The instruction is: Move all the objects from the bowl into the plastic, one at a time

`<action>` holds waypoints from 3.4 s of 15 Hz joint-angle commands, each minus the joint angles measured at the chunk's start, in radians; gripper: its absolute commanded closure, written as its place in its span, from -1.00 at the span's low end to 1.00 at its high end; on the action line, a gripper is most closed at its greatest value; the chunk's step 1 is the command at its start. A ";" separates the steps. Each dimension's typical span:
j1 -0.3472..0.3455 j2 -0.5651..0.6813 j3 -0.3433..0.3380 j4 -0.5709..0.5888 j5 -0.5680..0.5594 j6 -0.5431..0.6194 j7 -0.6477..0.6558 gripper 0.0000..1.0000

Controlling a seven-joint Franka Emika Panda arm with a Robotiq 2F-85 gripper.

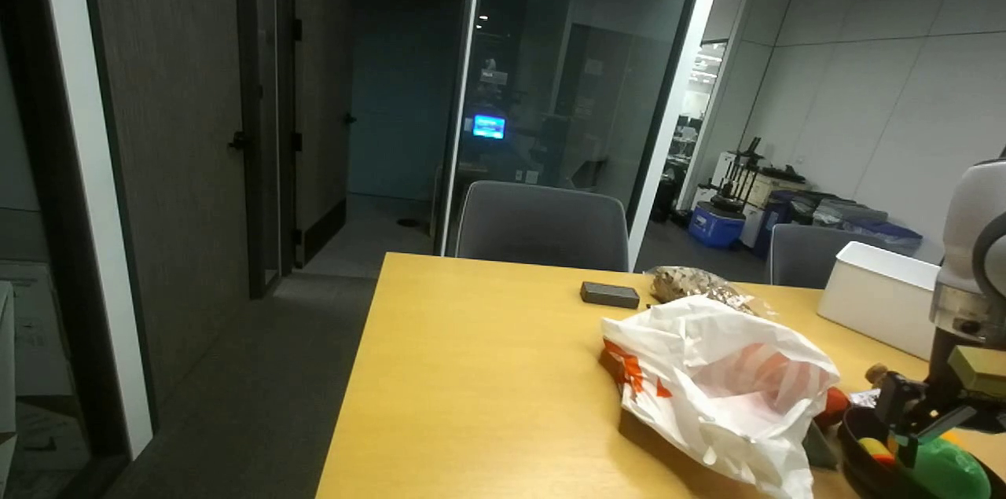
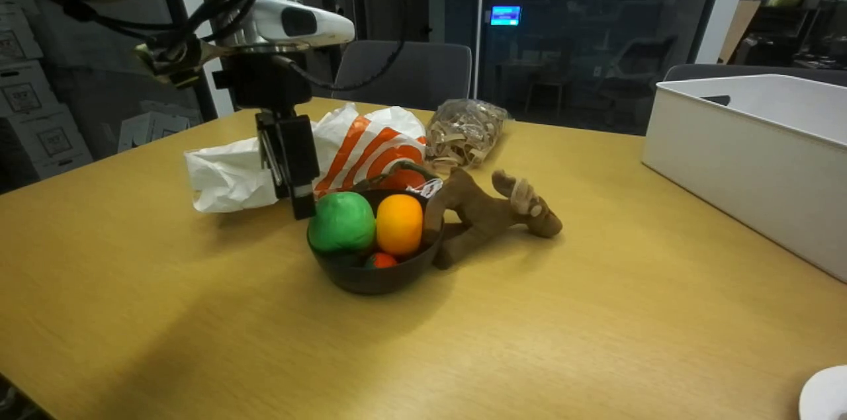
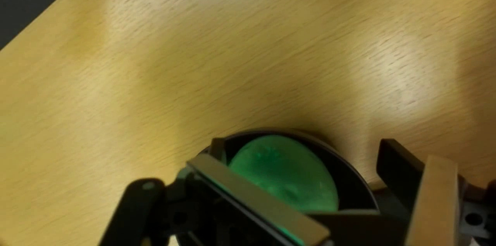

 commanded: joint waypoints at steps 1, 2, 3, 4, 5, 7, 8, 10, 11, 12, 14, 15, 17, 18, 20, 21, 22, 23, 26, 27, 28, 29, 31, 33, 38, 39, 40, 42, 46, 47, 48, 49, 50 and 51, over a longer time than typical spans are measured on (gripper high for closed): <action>-0.008 0.031 0.019 0.023 -0.046 0.024 0.096 -1.00; -0.011 0.049 0.018 0.029 -0.050 0.028 0.120 -1.00; -0.011 0.060 0.016 0.031 -0.059 0.030 0.139 -1.00; -0.012 0.077 0.011 0.034 -0.065 0.040 0.159 -1.00; -0.013 0.090 0.009 0.036 -0.076 0.047 0.184 -1.00; -0.016 0.118 0.000 0.043 -0.100 0.057 0.237 -1.00; -0.017 0.129 -0.003 0.046 -0.119 0.062 0.266 -1.00; -0.017 0.142 -0.011 0.050 -0.158 0.083 0.323 -1.00; -0.015 0.147 -0.014 0.053 -0.178 0.088 0.344 -1.00; -0.012 0.146 -0.017 0.057 -0.188 0.092 0.364 -0.50; -0.009 0.140 -0.020 0.060 -0.208 0.095 0.395 -0.31; -0.007 0.137 -0.020 0.062 -0.211 0.095 0.406 -0.17; -0.005 0.132 -0.021 0.064 -0.220 0.094 0.420 0.13; -0.004 0.137 -0.021 0.066 -0.222 0.093 0.423 0.27; -0.003 0.139 -0.021 0.068 -0.223 0.092 0.431 0.58; -0.002 0.140 -0.020 0.068 -0.223 0.090 0.431 0.77; -0.002 0.140 -0.021 0.070 -0.218 0.085 0.432 -0.09; -0.002 0.136 -0.021 0.070 -0.219 0.081 0.435 0.01; -0.002 0.112 -0.023 0.064 -0.214 0.059 0.413 -0.26; -0.001 0.098 -0.027 0.059 -0.202 0.062 0.396 -0.40; -0.004 0.092 -0.028 0.060 -0.212 0.061 0.403 -0.57; -0.008 0.094 -0.028 0.065 -0.224 0.062 0.416 -0.72; -0.014 0.103 -0.029 0.077 -0.250 0.068 0.437 -0.99; -0.017 0.118 -0.033 0.090 -0.272 0.074 0.455 -1.00; -0.015 0.187 -0.046 0.123 -0.292 0.093 0.497 -1.00; -0.013 0.197 -0.047 0.126 -0.299 0.097 0.507 -0.98; -0.011 0.209 -0.050 0.130 -0.304 0.099 0.512 -1.00; -0.006 0.228 -0.055 0.137 -0.311 0.107 0.518 -0.50; 0.001 0.229 -0.062 0.139 -0.316 0.123 0.524 -0.10; 0.002 0.222 -0.062 0.139 -0.318 0.122 0.525 -0.09; 0.002 0.214 -0.062 0.138 -0.319 0.120 0.526 -0.09; 0.003 0.208 -0.062 0.138 -0.320 0.120 0.525 -0.08; 0.003 0.189 -0.061 0.133 -0.321 0.116 0.523 -0.08; 0.003 0.168 -0.061 0.127 -0.321 0.118 0.518 -0.08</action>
